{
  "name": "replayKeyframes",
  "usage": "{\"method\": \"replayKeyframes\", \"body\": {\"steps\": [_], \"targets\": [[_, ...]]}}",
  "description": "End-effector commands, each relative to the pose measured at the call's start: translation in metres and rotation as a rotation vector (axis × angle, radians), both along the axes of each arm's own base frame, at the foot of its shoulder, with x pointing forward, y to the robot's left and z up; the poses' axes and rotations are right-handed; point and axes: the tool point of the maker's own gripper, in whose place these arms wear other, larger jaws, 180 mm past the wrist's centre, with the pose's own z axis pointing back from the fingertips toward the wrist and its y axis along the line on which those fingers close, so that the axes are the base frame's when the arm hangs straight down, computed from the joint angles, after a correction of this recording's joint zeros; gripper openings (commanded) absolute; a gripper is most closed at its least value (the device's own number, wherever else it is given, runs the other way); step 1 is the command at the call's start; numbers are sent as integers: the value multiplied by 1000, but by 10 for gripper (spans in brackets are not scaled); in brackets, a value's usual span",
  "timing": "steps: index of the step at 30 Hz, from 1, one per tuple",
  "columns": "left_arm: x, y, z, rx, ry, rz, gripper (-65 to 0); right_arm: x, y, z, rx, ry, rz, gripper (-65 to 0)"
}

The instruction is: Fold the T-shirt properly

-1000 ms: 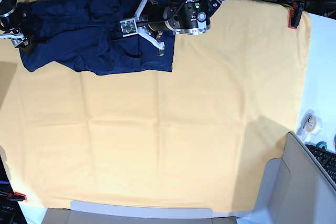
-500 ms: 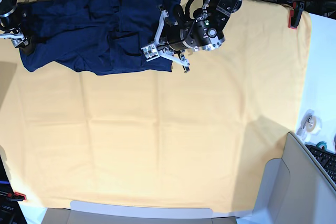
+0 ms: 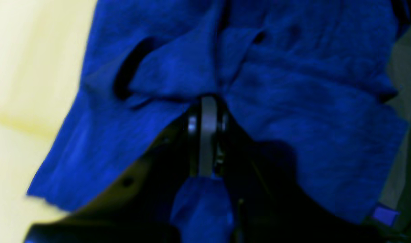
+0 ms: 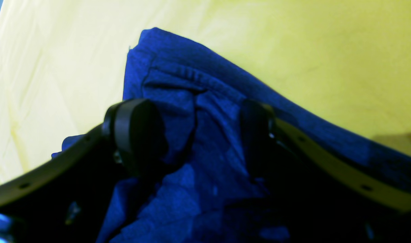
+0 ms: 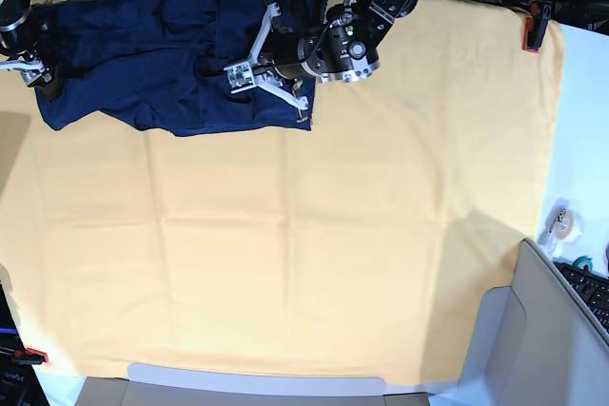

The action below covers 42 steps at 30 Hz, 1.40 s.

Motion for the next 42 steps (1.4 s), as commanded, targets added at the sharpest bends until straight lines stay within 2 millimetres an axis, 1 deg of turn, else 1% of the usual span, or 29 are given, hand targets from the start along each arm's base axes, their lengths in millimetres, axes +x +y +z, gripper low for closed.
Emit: {"method": "replayKeyframes", "body": {"steps": [1,3,5,7,10,11,14,19,22,23,25,28,30,31,33,35,37,39,41,42], "targets": [[2,-15,12,-63,-7,-4,-649,-1,-2,3,-9,9,15,-248],[1,-22,7,-69,19,-3,-649,-1,-2,3,-9,9,15,-248],[9,-32,12,-92,6,-10,-649,-1,-2,3,-9,9,15,-248],[13,-37,13,-105,6,-10,-649,-1,-2,3,-9,9,15,-248],[14,-47,15,-124,19,-7,-649,-1,-1,2,-7,9,14,-248],[18,-49,19,-132,11,-6,-649,-1,-1,2,-7,9,14,-248],[30,-52,29,-138,-26,-11,-649,-1,-1,2,-6,9,14,-248],[40,-58,35,-173,-28,9,-649,-2,0,1,-5,9,13,-248],[53,-60,37,-242,-27,81,-649,-2,0,1,-5,9,13,-248],[60,-60,38,-258,-29,121,-649,-2,0,1,-5,9,13,-248],[72,-56,39,-270,-37,183,-649,-2,0,1,-5,9,13,-248],[77,-54,46,-290,-53,209,-649,0,0,2,-5,5,13,-248],[88,-44,60,-317,-86,245,-646,2,-2,6,-12,-3,14,-248],[91,-39,68,-333,-99,266,-645,3,-4,8,-16,-7,13,-248],[95,-29,85,-369,-135,300,-633,12,-5,15,-22,-33,13,-248],[97,-19,102,-402,-174,328,-591,19,-12,26,-57,-46,30,-248],[95,-7,109,-410,-198,356,-522,27,-17,42,-98,-66,59,-248],[90,-1,106,-401,-199,360,-475,34,-21,58,-146,-84,86,-247],[86,4,101,-385,-194,361,-463,42,-26,78,-204,-105,120,-245],[85,6,98,-378,-190,361,-463,45,-28,85,-226,-111,132,-245]]}}
